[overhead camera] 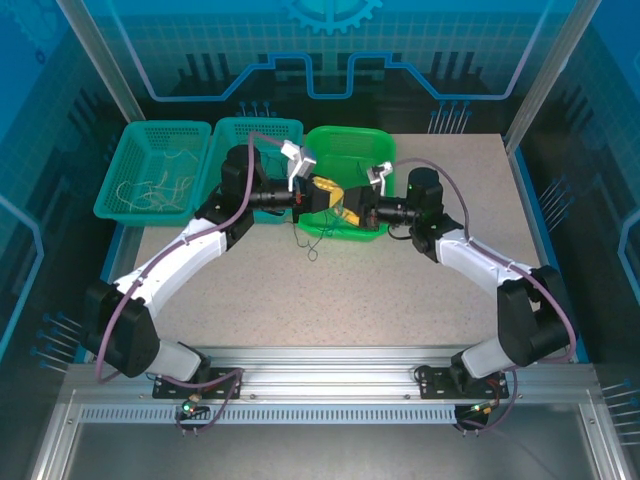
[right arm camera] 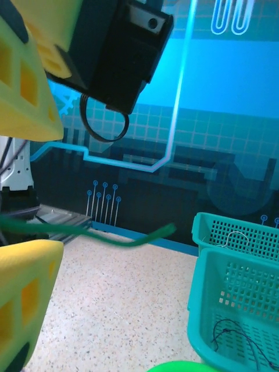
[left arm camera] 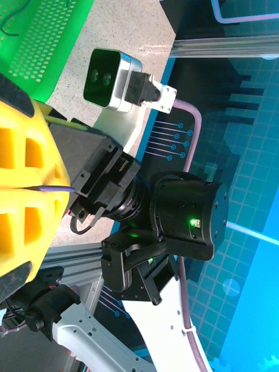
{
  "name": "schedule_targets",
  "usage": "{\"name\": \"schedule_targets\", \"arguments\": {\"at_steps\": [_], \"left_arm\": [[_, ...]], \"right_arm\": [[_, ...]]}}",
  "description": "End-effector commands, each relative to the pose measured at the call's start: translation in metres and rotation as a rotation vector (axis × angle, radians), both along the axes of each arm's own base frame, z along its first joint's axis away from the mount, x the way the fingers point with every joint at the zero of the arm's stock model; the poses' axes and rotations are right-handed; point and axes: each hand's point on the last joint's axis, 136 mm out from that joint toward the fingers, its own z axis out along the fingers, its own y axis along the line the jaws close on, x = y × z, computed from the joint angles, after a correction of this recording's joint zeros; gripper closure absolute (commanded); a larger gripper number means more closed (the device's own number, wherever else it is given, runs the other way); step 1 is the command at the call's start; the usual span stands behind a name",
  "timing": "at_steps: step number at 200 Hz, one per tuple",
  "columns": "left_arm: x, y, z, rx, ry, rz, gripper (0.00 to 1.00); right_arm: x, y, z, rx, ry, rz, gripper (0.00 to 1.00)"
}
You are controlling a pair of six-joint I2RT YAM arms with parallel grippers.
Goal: Untangle the cables
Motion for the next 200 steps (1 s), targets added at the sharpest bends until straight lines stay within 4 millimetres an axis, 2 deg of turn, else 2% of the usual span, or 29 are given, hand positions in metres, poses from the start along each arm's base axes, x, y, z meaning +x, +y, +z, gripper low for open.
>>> {"name": "schedule_targets", "arguments": {"at_steps": [1,37,45,55,77,99,119,149,182,200], "left_arm": [[-0.006,-0.002,0.006,-0.016,-0.028,-0.028,1.0],[-0.003,0.0,0.006,-0.01,-0.037,0.01,1.0],[-0.001,0.002,0.007,-0.009,-0.043,0.032,1.0],[0.001,0.005,0.01,-0.009,-0.059,0.065,1.0],[0.006,0.02,0.026,-0.016,-0.109,0.182,1.0],[0.012,0.041,0.05,-0.036,-0.153,0.317,1.0],[0.016,0.068,0.071,-0.056,-0.193,0.462,1.0],[0.028,0.124,0.089,-0.047,-0.189,0.723,1.0],[0.035,0.175,0.087,-0.041,-0.148,0.901,1.0],[0.035,0.196,0.085,-0.043,-0.135,0.972,1.0]], "right_arm": [[-0.003,0.011,0.017,0.015,-0.031,0.044,0.59],[-0.001,0.006,-0.005,-0.04,0.005,0.009,0.87],[0.0,-0.001,-0.016,-0.098,0.015,-0.017,0.97],[0.0,-0.012,-0.032,-0.222,0.006,-0.052,1.0],[0.003,-0.054,-0.069,-0.556,-0.034,-0.169,1.0],[0.012,-0.099,-0.094,-0.765,-0.024,-0.293,1.0],[0.018,-0.144,-0.112,-0.951,0.004,-0.406,1.0],[0.025,-0.201,-0.116,-1.086,0.037,-0.555,1.0],[0.022,-0.257,-0.104,-1.213,0.074,-0.705,1.0],[0.016,-0.29,-0.093,-1.295,0.093,-0.803,1.0]]}}
